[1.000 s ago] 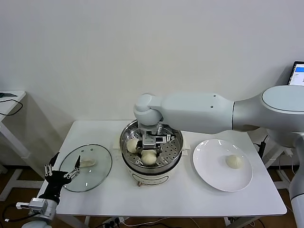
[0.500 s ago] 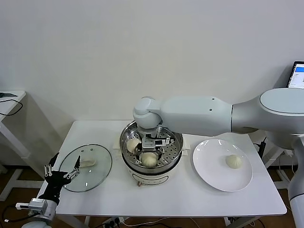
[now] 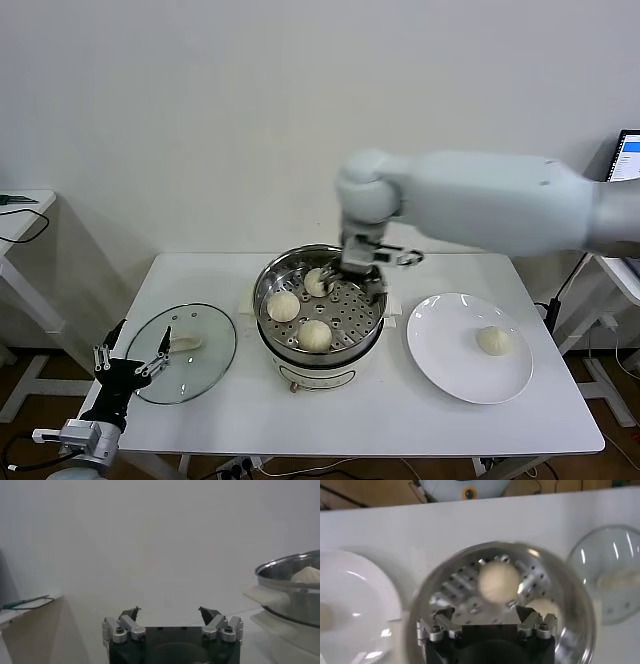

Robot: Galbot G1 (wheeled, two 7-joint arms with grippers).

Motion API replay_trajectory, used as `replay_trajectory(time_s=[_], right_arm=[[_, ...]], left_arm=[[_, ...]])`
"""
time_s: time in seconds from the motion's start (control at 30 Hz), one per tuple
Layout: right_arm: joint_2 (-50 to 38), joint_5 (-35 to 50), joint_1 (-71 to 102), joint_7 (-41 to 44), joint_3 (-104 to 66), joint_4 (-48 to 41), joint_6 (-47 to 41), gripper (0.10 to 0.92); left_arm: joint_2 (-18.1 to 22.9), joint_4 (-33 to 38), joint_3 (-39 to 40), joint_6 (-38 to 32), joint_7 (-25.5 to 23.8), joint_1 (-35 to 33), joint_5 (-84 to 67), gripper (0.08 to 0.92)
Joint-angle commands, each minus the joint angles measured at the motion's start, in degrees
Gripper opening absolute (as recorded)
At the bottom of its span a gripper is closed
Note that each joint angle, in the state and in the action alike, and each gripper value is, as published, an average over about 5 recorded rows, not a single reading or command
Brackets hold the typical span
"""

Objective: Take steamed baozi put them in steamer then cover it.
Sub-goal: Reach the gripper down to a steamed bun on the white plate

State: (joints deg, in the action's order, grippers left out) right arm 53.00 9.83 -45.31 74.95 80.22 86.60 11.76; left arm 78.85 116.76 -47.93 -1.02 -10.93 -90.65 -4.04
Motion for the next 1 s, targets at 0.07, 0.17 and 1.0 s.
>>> replay_trajectory(time_s=[0.07, 0.17, 1.0], right_arm=[[-21.57, 4.87, 2.08, 5.41, -1.47, -1.52, -17.35, 0.823], [-24.33, 2.69, 8.2, 5.8, -5.77, -4.39, -19.14, 0.823], [-18.52, -18.39, 46.39, -5.65, -38.8, -24.27, -14.67, 0.823]], left_arm=[[-0.01, 0.46, 0.69, -0.12, 0.09, -0.22, 0.49, 0.823], [-0.01, 0.54, 0.96, -0.11, 0.22, -0.22, 0.63, 0.823], [0.47, 0.4, 2.58, -0.23, 0.94, -0.12, 1.61, 0.823]])
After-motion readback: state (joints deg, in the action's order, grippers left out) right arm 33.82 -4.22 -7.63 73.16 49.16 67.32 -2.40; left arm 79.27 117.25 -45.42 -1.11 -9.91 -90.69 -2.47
